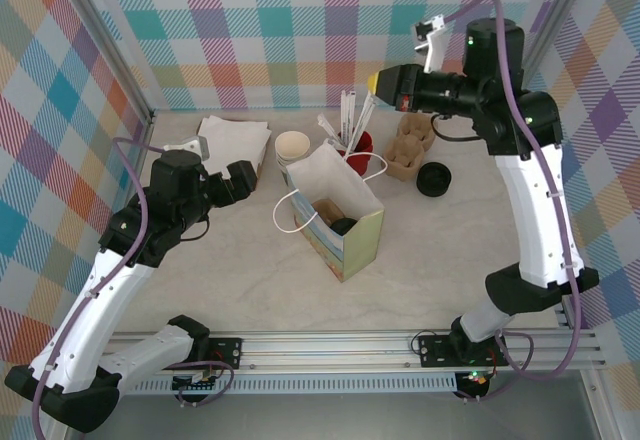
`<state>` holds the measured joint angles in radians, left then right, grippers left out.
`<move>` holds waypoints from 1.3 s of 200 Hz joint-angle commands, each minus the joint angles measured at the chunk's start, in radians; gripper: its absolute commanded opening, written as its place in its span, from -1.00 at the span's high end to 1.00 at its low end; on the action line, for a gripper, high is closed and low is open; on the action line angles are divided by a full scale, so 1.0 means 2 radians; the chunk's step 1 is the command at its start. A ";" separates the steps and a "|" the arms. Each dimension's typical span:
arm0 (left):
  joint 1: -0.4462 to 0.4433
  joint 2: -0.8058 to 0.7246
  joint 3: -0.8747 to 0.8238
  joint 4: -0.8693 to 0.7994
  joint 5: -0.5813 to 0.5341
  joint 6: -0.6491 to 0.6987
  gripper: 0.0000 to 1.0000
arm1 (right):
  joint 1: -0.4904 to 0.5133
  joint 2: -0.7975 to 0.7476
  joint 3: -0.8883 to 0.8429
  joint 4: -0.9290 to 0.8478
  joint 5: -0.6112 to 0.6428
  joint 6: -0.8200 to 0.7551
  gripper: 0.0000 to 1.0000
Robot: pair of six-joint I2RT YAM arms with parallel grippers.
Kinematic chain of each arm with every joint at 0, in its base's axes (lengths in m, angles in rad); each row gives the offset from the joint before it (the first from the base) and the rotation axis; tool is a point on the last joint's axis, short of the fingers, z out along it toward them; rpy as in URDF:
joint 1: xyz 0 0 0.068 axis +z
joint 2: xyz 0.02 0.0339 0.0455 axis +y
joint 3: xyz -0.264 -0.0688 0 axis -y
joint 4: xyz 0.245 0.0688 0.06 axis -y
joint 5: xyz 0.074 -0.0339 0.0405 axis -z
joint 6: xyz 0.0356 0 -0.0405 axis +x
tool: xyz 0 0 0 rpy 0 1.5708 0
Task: Pack the takeout coffee
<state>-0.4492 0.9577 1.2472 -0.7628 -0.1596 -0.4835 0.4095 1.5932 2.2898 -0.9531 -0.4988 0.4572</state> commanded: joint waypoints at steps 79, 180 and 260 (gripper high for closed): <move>0.004 -0.009 -0.006 0.009 0.008 -0.011 -1.00 | 0.050 -0.014 -0.093 0.069 0.013 -0.008 0.90; 0.004 -0.006 -0.009 0.009 0.006 -0.010 -1.00 | 0.086 0.001 -0.170 0.109 0.040 -0.036 0.89; 0.004 -0.004 -0.009 0.009 0.005 -0.009 -1.00 | 0.104 0.015 -0.225 0.142 0.047 -0.045 0.88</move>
<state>-0.4492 0.9573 1.2453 -0.7563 -0.1467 -0.5018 0.6075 1.6047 1.8633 -0.7216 -0.4084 0.3992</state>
